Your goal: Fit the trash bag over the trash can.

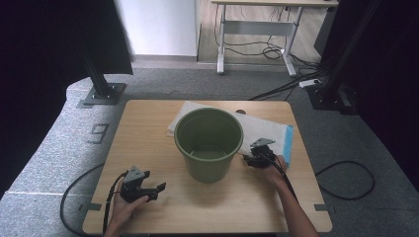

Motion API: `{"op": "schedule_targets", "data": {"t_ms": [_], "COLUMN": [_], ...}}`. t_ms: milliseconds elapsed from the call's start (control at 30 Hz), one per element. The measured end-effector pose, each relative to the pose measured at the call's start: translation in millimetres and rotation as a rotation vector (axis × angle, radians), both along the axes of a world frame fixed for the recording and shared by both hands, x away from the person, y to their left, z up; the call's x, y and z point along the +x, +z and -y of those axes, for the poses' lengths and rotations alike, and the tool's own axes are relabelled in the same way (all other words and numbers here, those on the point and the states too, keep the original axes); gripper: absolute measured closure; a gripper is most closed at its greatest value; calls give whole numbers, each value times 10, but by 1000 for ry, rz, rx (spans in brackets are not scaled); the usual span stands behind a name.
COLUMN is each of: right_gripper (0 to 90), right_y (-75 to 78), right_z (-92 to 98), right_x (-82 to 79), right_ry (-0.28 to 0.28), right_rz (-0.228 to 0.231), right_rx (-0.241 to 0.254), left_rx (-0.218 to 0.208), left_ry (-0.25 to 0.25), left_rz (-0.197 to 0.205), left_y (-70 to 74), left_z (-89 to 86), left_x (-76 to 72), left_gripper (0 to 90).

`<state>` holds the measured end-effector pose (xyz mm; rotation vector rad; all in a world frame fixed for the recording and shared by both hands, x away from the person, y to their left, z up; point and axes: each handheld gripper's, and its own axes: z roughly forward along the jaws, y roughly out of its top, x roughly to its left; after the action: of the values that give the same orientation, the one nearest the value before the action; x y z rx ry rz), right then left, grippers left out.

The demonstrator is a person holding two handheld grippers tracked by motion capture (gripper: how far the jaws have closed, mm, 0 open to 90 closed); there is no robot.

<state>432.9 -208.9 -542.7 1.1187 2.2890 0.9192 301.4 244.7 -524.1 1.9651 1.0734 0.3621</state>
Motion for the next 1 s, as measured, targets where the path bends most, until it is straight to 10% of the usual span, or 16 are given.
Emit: {"op": "schedule_targets", "data": {"t_ms": [467, 1000], "right_gripper": [889, 886], "right_y": [20, 11], "right_z": [77, 632], "right_x": [46, -794], "right_ry": [-4, 1], "right_rz": [-81, 15], "right_rx": [39, 91], "left_rx": [19, 15], "left_ry": [15, 11], "left_rz": [0, -11], "left_y": [-11, -29], "left_z": [-2, 19], "left_x": [-7, 4], "left_gripper": [149, 149]}}
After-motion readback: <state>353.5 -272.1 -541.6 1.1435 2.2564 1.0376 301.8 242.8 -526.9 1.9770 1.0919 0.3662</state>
